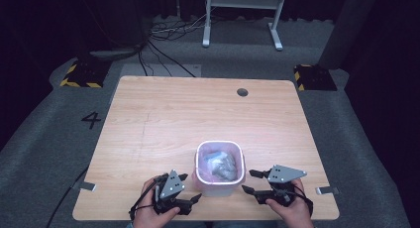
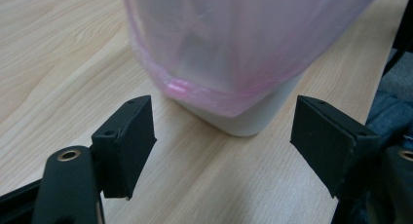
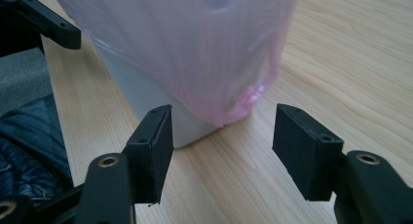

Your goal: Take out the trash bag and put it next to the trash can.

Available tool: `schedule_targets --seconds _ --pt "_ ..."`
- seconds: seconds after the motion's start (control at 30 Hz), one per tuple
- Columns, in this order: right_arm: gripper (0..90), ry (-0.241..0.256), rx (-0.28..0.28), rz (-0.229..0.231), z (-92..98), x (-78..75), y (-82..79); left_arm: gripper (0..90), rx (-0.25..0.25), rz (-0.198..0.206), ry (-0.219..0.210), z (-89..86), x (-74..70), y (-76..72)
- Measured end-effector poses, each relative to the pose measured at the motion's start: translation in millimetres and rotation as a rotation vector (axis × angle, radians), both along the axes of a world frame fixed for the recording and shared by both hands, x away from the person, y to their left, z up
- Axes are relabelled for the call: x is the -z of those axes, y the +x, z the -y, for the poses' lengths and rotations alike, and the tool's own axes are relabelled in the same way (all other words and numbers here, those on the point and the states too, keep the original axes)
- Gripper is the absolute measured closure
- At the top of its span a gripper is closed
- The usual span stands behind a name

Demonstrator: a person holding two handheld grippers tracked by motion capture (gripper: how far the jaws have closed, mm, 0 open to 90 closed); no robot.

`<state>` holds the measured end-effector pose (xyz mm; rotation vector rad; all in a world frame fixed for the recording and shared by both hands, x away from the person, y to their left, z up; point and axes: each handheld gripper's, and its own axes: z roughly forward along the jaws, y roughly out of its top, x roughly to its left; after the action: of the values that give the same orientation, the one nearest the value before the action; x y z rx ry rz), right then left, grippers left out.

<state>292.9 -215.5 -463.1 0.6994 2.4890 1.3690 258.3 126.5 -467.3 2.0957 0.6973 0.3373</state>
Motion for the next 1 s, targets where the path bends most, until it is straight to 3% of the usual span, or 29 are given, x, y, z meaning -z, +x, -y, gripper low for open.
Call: schedule_targets --seconds 0.07,0.13,0.23,0.27,0.33,0.6,0.83,1.0 --pt "41.7 0.004 -0.022 0.008 -4.4 0.4 0.9 34.1 0.019 0.006 -0.008 3.0 0.0 0.3" --pt "54.4 0.02 -0.05 0.019 -7.5 -1.1 -0.2 52.0 0.079 0.003 0.011 6.5 -2.9 -0.5" --pt "68.6 0.035 -0.084 0.042 -7.6 -3.2 -3.2 73.8 0.093 -0.006 0.043 6.8 -5.9 -1.6" --pt "68.6 0.035 -0.084 0.042 -7.6 -3.2 -3.2 80.1 0.093 -0.006 0.043 6.8 -5.9 -1.6" --pt "78.0 0.048 -0.103 0.062 -6.1 -5.4 -7.2 87.4 0.099 -0.008 0.016 2.4 -9.9 -3.4" --pt "81.2 0.053 -0.097 0.112 0.2 -20.0 -21.7 89.0 0.103 0.028 0.01 -3.1 -24.8 -13.2" --pt "84.4 0.07 -0.082 0.155 4.3 -34.3 -31.8 89.1 0.103 0.087 -0.026 -4.8 -43.7 -23.7" --pt "86.0 0.075 -0.093 0.184 4.7 -46.4 -34.9 89.0 0.106 0.104 -0.044 -6.4 -53.5 -27.8"
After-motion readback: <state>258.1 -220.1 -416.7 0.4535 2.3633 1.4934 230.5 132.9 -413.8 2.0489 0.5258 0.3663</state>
